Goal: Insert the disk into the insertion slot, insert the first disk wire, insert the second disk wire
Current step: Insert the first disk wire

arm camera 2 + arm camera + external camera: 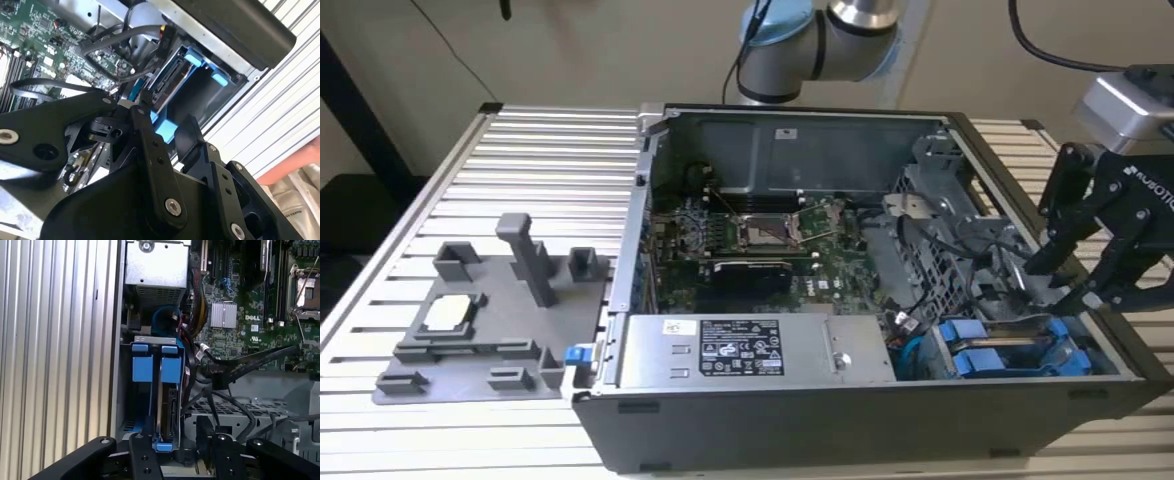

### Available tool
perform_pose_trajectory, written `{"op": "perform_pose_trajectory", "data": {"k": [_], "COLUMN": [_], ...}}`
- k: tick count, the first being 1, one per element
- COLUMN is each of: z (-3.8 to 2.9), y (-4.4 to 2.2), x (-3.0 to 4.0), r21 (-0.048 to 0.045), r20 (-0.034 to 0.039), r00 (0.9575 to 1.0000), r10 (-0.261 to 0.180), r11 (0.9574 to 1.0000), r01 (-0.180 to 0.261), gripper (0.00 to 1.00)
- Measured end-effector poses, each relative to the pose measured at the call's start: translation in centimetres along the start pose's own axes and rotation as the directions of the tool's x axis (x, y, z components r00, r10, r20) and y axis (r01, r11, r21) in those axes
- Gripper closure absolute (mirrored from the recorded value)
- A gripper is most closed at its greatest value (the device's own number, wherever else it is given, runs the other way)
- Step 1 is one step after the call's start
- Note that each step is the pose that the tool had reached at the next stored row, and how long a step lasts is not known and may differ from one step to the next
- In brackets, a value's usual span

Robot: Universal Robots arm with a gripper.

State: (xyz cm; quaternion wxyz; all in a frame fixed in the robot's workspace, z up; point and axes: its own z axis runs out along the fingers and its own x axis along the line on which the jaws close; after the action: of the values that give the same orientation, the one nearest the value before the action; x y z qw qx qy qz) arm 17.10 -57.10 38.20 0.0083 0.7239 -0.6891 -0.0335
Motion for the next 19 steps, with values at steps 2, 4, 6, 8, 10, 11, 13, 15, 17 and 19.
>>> {"op": "perform_pose_trajectory", "data": {"k": [2, 4, 6, 8, 10, 11, 13, 15, 17, 19], "z": [0.0, 0.0, -0.01, -0.01, -0.01, -0.01, -0.01, -0.01, -0.01, -0.01], "y": [-0.57, -1.05, -1.43, -1.7, -1.89, -1.92, -1.93, -1.94, -1.94, -1.97], "x": [0.03, 0.05, 0.07, 0.09, 0.09, 0.09, 0.09, 0.1, 0.1, 0.09], "r21": [-0.0002, -0.0004, -0.0005, -0.0007, -0.0008, -0.0009, -0.0009, -0.0009, -0.0009, -0.0009], "r20": [-0.0002, -0.0004, -0.0008, -0.0011, -0.0012, -0.0013, -0.0012, -0.0012, -0.0013, -0.0012], "r00": [1.0, 1.0, 0.9999, 0.9998, 0.9997, 0.9997, 0.9997, 0.9997, 0.9997, 0.9997], "r10": [-0.005, -0.01, -0.015, -0.019, -0.022, -0.023, -0.023, -0.023, -0.023, -0.024], "r11": [1.0, 1.0, 0.9999, 0.9998, 0.9997, 0.9997, 0.9997, 0.9997, 0.9997, 0.9997], "r01": [0.005, 0.01, 0.015, 0.019, 0.022, 0.023, 0.023, 0.023, 0.023, 0.024], "gripper": [0.53, 0.53, 0.53, 0.53, 0.53, 0.53, 0.53, 0.53, 0.53, 0.53]}}
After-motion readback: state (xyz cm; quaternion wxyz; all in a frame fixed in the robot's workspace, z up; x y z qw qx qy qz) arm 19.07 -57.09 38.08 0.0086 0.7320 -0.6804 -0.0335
